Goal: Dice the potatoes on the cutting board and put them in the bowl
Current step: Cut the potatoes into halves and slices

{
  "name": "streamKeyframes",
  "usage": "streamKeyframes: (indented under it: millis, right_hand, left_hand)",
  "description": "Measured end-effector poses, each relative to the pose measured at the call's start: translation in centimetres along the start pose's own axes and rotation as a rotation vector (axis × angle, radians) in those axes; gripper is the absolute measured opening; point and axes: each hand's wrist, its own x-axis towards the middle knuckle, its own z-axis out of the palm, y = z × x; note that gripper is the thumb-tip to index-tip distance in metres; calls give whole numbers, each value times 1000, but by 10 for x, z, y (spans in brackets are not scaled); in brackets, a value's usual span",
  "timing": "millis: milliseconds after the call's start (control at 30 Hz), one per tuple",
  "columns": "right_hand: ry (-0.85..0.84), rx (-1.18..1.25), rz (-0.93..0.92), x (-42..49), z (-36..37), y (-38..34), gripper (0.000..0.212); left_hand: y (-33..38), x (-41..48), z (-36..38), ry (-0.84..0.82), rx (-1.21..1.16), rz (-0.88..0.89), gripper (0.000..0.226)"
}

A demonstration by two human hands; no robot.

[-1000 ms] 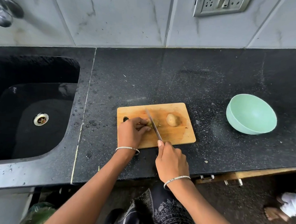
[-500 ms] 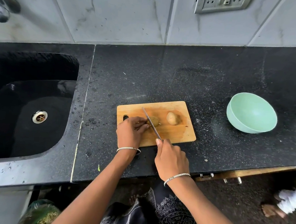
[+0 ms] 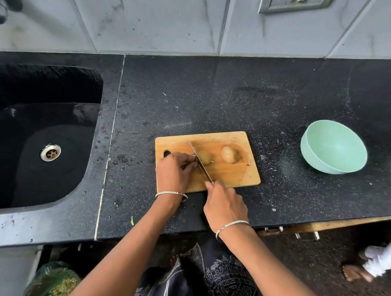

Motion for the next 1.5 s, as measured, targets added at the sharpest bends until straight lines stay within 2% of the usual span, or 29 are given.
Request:
streamKeyframes:
  millis: [100,400,733,1000,1233,1500]
  right_hand:
    - [-15,15,22,2,1,-2,40]
    - [-51,47,16,-1,-13,6,46]
    - [1,61,-16,-9,-14,3,46]
    - [71,-68,-82,-12,-9,3,43]
    - [64,-81,-93,-12,-10,3,42]
    - [26,-65,-62,-6,-7,-1,43]
  left_hand:
    - [0,-2,0,16,37,27,14]
    - [2,-1,-4,-21,-43,-59,11]
    - [-2,0,-4,-51,-150,-104,14]
    - [1,-2,-5,-38,-77,-90,14]
    - [-1,-2,-1,31,0,4,17]
    - [-2,2,1,16,46,-11,16]
